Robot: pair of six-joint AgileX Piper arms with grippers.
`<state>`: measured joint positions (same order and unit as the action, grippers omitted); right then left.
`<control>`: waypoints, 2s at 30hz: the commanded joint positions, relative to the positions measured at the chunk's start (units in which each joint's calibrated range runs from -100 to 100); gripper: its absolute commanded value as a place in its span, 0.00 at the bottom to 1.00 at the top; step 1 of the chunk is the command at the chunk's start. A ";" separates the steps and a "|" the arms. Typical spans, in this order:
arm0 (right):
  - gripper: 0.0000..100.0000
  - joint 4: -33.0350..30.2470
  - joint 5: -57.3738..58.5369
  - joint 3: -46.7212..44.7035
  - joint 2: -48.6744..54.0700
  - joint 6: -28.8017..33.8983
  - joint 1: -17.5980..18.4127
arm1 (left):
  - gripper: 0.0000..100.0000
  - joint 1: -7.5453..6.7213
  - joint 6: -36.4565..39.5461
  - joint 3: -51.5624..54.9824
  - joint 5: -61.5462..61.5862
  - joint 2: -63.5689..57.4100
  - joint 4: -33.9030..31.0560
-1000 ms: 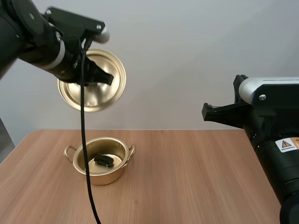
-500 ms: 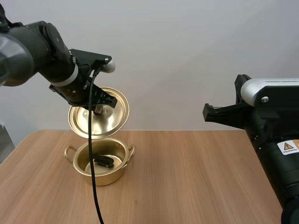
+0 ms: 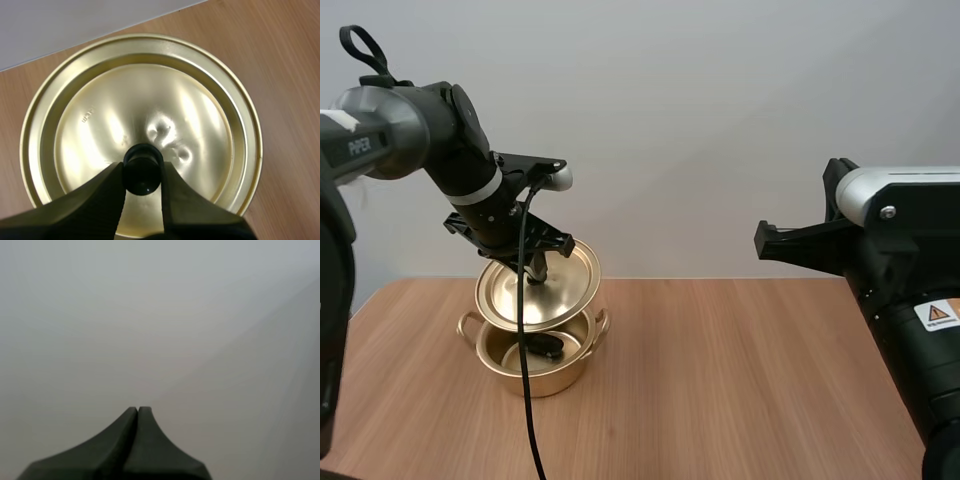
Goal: Open the pot, put the car inside, and close it
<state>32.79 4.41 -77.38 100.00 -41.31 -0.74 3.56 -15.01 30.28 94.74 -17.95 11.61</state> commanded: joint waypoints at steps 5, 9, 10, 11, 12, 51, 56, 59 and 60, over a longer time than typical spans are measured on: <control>0.00 0.01 -0.05 0.02 0.00 0.00 -0.01 | 0.00 0.02 -0.35 1.07 0.25 2.94 -0.38; 0.00 0.01 -0.05 0.02 0.00 0.00 -0.01 | 0.00 0.02 -0.35 3.28 -0.97 4.13 -1.39; 0.00 0.01 -0.05 0.02 0.00 0.00 -0.01 | 0.00 0.02 -0.35 3.71 -2.16 4.30 -1.39; 0.00 0.01 -0.05 0.02 0.00 0.00 -0.01 | 0.00 0.02 -0.35 4.05 -2.86 4.30 -1.49; 0.00 0.01 -0.05 0.02 0.00 0.00 -0.01 | 0.00 0.02 -0.35 4.31 -3.40 4.30 -1.49; 0.00 0.01 -0.05 0.02 0.00 0.00 -0.01 | 0.00 0.02 -0.53 8.45 -8.31 7.70 -3.53; 0.00 0.01 -0.05 0.02 0.00 0.00 -0.01 | 0.34 0.02 -0.53 8.45 -8.19 7.70 -3.41; 0.00 0.01 -0.05 0.02 0.00 0.00 -0.01 | 0.60 0.02 -0.53 8.45 -7.59 7.70 -3.41; 0.00 0.01 -0.05 0.02 0.00 0.00 -0.01 | 0.67 0.02 -0.42 8.45 -7.59 7.70 -3.41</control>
<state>32.79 4.41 -77.38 100.00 -41.31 -0.74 3.56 -15.55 38.73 87.16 -10.32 8.10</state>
